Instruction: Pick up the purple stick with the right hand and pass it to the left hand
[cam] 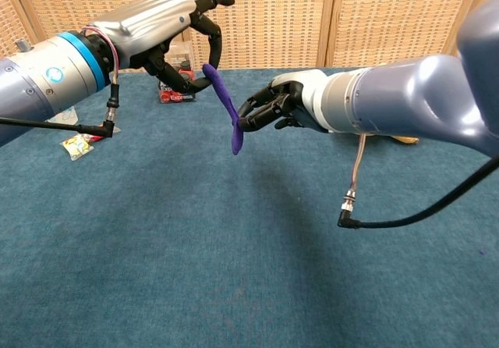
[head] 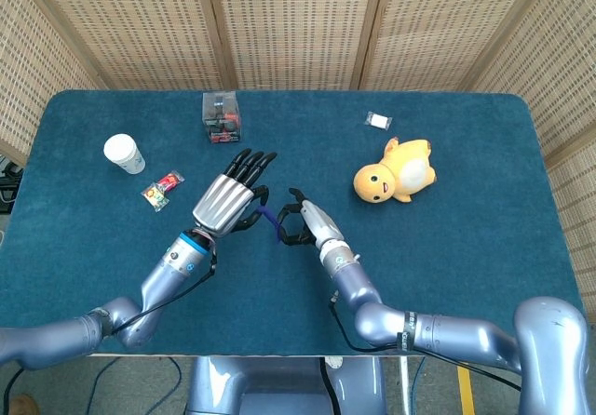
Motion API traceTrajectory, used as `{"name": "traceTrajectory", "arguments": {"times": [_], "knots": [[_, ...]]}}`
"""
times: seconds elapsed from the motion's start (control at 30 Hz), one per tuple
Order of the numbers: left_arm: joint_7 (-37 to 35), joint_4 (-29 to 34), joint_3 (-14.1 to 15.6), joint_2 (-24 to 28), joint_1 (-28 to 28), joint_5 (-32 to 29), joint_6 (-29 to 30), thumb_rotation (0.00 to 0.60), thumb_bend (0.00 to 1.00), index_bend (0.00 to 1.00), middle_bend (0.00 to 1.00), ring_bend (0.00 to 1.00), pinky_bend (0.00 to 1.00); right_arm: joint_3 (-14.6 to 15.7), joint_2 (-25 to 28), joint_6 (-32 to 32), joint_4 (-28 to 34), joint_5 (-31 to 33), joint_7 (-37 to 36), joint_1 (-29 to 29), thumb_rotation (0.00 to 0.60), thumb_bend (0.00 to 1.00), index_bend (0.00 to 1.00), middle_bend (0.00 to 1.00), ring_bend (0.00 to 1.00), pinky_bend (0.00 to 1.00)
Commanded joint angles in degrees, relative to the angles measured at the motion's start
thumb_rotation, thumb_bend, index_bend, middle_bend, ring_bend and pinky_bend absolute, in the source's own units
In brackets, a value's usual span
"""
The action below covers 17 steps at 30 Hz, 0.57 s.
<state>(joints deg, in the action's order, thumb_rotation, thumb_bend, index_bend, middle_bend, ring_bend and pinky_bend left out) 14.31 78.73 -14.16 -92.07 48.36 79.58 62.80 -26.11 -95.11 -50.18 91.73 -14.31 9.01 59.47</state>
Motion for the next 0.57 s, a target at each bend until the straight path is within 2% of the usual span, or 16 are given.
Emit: {"name": "traceTrajectory", "arguments": {"times": [0.03, 0.23, 0.57], "knots": [[-0.2, 0.0, -0.3, 0.3, 0.0, -0.3, 0.3, 0.600, 0.52, 0.72, 0.00, 0.00, 0.00, 0.5, 0.5, 0.1, 0.6, -0.5, 0.0, -0.3, 0.600, 0.65, 0.74, 0.05, 0.00, 0.00], [-1.8, 0.1, -1.8, 1.5, -0.4, -1.3, 1.6, 0.600, 0.52, 0.72, 0.00, 0.00, 0.00, 1.6, 1.6, 0.3, 1.6, -1.3, 0.3, -0.8, 0.600, 0.65, 0.74, 0.05, 0.00, 0.00], [-7.4, -1.1, -6.2, 6.8, -2.9, -5.3, 4.4, 0.600, 0.52, 0.72, 0.00, 0.00, 0.00, 2.5, 3.2, 0.6, 2.2, -1.7, -0.7, -1.9, 0.600, 0.65, 0.74, 0.05, 0.00, 0.00]]}}
